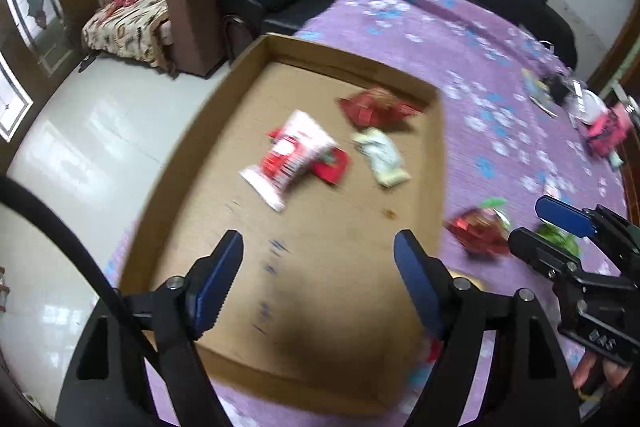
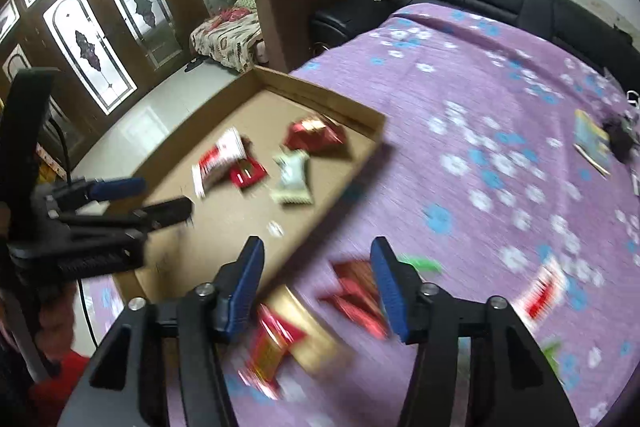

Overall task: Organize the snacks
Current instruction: 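Move both tools back over the snacks on the bedspread, then grasp a red candy bar with the left tool while the right tool grasps a green bag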

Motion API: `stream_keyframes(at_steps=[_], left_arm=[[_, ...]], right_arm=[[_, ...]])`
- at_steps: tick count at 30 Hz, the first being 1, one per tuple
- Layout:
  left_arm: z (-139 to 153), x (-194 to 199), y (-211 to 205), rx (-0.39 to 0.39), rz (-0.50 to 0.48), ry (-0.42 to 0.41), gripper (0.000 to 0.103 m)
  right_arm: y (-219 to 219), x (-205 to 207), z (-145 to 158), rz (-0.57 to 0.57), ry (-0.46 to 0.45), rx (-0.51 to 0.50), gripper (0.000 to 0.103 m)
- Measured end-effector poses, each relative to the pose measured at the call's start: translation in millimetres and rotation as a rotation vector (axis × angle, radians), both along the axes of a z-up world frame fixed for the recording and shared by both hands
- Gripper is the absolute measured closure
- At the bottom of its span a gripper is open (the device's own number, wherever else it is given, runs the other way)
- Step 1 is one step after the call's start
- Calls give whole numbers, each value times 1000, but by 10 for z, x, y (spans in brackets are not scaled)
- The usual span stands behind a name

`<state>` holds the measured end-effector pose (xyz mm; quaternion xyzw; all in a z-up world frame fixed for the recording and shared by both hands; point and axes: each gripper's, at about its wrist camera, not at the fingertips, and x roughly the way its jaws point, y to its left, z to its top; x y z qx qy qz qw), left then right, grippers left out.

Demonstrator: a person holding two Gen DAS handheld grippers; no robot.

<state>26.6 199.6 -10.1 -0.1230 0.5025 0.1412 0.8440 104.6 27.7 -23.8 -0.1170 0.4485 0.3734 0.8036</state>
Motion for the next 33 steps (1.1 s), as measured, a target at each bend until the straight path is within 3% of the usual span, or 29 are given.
stream_keyframes(at_steps=[5,11,21,24,26,33], left_arm=[[-46,-119,-587,-62,-96,11,24],[-256,-130,-1118,-25,-155,56,24],[-544,51,-1264,21,-109,108,25],[-679,97,-1268,-72,-106,160,52],[-675,67,-1282,-70,-94,138,55],[-670,-1,-1222,-119,-93,120,61]], right_arm=[[-606,-32,-89,-68,24,9,44],[-1058,-111,-238,-114,81,40,44],[-1580,33,-361,-183,71,20,44],[-1555,130,-393,-163,48,-4,44],[-1508,171,-417,-160,-14,-57,44],[-1432,449,-641,-113,-34,-182,44]])
